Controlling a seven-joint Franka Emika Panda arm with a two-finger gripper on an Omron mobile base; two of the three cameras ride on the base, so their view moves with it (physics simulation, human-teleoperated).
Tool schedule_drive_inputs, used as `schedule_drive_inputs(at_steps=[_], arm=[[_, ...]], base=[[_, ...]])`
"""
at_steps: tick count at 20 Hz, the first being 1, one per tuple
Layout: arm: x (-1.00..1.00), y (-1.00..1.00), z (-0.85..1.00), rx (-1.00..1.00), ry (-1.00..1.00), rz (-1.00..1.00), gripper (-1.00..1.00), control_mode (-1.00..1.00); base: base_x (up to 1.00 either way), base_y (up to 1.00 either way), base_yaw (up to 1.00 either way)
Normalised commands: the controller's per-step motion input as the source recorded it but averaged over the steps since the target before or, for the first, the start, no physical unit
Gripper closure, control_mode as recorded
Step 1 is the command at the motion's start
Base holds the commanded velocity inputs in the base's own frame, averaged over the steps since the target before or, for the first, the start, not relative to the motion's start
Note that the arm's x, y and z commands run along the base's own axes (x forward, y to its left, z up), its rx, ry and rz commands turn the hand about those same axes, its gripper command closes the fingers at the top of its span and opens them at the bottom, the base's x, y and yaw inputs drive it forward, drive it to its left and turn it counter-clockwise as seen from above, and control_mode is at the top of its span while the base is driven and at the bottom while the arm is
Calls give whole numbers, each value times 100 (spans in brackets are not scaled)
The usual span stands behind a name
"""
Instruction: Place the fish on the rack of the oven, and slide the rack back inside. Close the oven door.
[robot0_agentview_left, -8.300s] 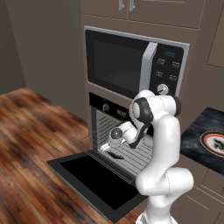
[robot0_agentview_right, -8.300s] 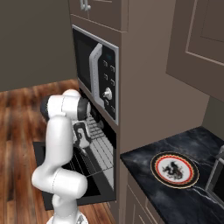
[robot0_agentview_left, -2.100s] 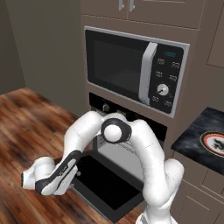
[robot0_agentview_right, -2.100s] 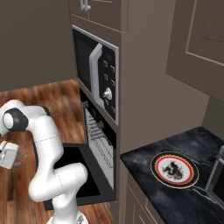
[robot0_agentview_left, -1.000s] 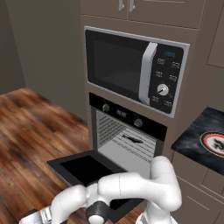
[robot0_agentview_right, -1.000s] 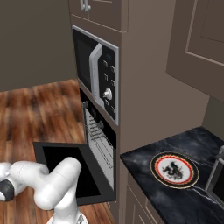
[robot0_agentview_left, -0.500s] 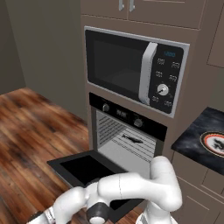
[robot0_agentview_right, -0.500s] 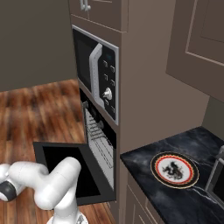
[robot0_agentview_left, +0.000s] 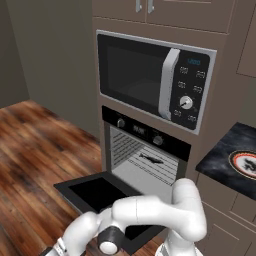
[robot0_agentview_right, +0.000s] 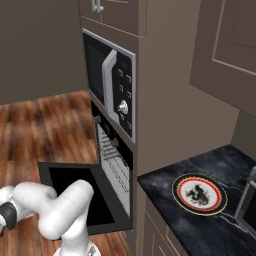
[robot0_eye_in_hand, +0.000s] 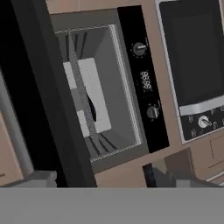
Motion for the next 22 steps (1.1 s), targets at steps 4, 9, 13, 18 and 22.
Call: schedule_drive_inputs(at_steps=[4, 9, 13, 18, 22], arm=[[31, 7, -45, -4, 18, 0, -100, -100], [15, 7, -67, 0, 14, 0, -100, -100], [8, 9, -67, 0, 5, 0, -100, -100], [11, 9, -58, -2, 0, 0, -100, -100], [13, 4, -43, -13, -5, -2, -100, -100]], base=[[0, 0, 0], [0, 0, 0], [0, 0, 0], [0, 0, 0], [0, 0, 0]])
